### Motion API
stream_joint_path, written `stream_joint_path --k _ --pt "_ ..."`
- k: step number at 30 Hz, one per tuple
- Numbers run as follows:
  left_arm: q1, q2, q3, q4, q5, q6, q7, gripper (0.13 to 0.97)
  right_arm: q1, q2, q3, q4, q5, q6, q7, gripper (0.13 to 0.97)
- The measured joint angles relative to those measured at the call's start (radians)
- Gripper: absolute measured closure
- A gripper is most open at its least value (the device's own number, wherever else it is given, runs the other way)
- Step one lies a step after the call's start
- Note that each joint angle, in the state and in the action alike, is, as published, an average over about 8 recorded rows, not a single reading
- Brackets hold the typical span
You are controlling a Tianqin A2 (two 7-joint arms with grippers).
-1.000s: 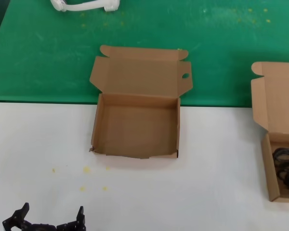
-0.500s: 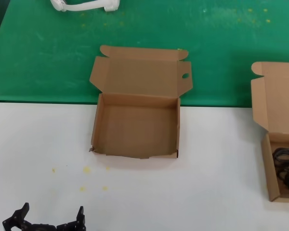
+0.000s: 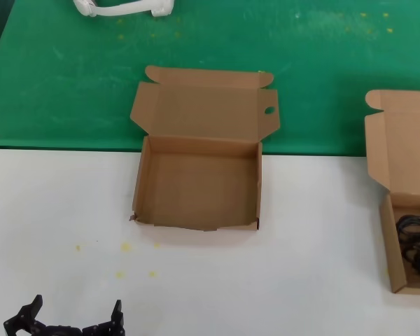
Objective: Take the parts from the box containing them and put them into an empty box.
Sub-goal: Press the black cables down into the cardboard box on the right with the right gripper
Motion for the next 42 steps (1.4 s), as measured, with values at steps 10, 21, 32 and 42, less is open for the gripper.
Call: stream_joint_path --k 10,21,32,42 --pt "0.000 0.000 0.000 0.000 0.000 0.000 0.000 0.132 0.003 0.102 -0.042 0.012 -0.006 0.037 0.045 0.129" --pt "0.000 0.000 0.000 0.000 0.000 0.000 0.000 0.132 0.027 0.212 -0.102 -0.033 -0.057 0.032 0.032 0.129" --pt "0.000 0.000 0.000 0.000 0.000 0.000 0.000 0.132 0.124 0.353 -0.215 -0.112 -0.148 -0.012 0.021 0.129" --pt "0.000 0.000 0.000 0.000 0.000 0.000 0.000 0.132 0.239 0.479 -0.350 -0.181 -0.272 -0.072 0.042 0.129"
